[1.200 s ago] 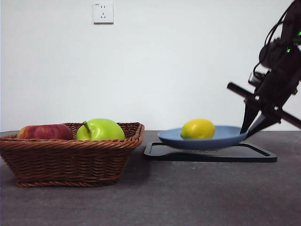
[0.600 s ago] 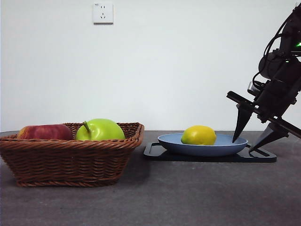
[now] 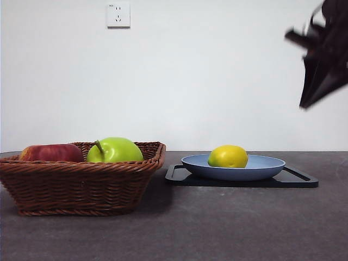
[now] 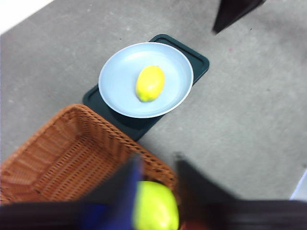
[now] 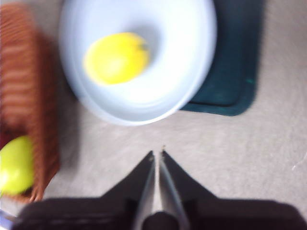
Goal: Take the lemon from the basket,put the lemon in the plate,hand out the plate
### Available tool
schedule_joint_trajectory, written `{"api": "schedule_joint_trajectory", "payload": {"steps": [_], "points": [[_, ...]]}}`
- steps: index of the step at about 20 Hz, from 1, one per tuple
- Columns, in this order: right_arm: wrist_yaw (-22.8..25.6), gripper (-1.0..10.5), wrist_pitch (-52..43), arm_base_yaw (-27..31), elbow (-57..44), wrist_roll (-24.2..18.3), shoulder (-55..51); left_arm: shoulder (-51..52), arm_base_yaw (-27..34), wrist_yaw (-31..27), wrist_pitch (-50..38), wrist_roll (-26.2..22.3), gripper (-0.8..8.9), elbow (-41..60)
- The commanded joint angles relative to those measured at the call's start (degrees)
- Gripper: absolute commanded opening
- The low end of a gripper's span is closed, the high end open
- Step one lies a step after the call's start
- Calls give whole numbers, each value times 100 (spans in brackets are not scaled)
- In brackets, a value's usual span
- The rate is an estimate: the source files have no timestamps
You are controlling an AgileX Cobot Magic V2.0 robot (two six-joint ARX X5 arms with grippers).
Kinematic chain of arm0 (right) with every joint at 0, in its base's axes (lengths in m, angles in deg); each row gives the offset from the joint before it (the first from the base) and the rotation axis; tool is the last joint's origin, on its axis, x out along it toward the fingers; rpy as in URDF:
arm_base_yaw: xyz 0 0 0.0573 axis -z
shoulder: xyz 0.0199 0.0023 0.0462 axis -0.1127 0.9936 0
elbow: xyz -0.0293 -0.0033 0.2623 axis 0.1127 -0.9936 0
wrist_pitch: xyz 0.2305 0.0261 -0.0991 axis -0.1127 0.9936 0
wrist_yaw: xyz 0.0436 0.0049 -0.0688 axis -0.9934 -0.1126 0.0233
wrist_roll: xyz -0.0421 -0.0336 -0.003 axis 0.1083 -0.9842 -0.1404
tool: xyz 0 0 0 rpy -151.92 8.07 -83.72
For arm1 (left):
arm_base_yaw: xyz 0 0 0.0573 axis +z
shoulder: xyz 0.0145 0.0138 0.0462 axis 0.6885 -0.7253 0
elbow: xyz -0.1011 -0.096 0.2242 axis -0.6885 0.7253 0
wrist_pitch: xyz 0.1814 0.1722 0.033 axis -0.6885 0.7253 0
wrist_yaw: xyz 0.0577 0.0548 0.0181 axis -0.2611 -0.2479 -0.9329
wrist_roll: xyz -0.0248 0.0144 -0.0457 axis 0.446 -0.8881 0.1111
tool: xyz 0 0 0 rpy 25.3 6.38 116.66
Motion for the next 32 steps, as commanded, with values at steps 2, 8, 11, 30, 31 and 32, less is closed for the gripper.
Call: {"api": "schedule_joint_trajectory", "payload": {"steps": [2,8,11,30,31,32], "points": [[907,3,-46,-450,101,-389,-802,-59,249,-26,-63,-271,6,-76],[2398,3,-822,-1510,-184,-404,-2343,-55,1043,225,-15,-271,6,-66],[2732,3,-1633,-1917,-857,-407,-3143,0,1255,330,-74,-271,6,-44],[3119,4,-4494,-2149,-4964,-181,-5925,3779,1722,105,-2507,503,8,4083],[3121,4,-4494,-2149,-4964,-181,-5921,3753,1722,107,-2505,503,8,4083],[3121,4,-4494,-2149,-4964,-181,-5921,3703,1722,107,-2505,503,8,4083]]}}
